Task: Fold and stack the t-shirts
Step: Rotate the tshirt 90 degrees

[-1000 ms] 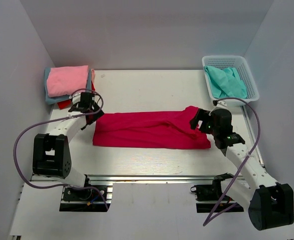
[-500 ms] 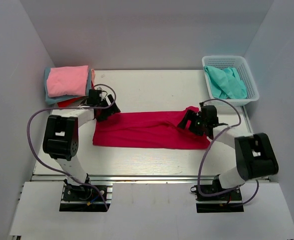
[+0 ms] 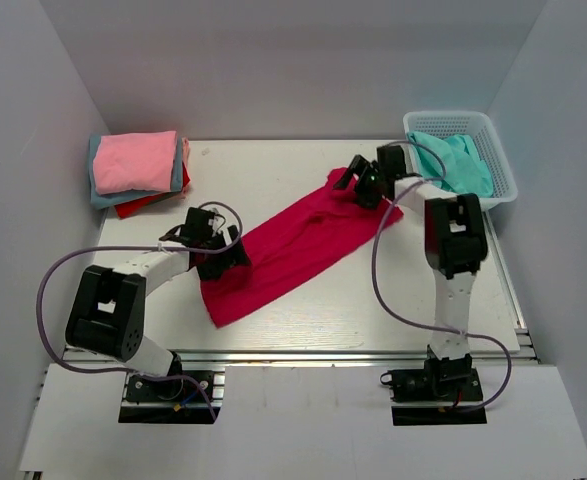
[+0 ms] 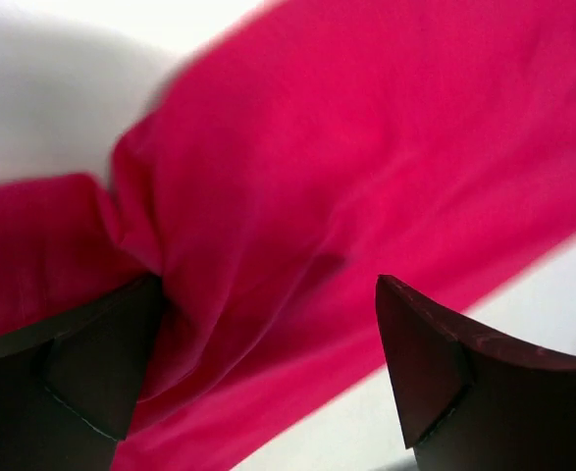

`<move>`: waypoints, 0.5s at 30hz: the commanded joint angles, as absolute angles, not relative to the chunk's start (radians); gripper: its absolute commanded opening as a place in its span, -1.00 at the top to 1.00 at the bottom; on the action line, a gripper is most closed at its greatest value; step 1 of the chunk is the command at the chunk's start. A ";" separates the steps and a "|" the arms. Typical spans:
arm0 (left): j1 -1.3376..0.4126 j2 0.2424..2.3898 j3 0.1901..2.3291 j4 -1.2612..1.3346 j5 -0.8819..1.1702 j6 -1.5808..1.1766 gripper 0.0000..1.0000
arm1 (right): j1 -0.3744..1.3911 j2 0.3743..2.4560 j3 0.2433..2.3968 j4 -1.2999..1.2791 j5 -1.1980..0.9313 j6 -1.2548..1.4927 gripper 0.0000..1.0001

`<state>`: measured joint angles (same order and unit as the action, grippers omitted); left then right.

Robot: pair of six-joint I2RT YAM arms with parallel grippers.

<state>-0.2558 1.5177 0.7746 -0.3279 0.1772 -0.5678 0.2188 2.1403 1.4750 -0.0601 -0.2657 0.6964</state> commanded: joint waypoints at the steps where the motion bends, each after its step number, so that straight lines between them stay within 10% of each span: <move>1: -0.308 1.514 0.713 -0.588 0.331 -0.525 -1.00 | 0.226 2.365 1.751 -0.205 -0.377 0.649 -0.81; 15: -0.466 1.407 0.748 -0.643 0.624 -0.466 -1.00 | 0.258 2.566 2.051 -0.089 -0.459 0.618 -0.81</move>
<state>-0.4332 1.4620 0.7139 -0.5926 0.5510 -0.5129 0.2531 2.5172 1.9892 0.0078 -0.4866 0.6945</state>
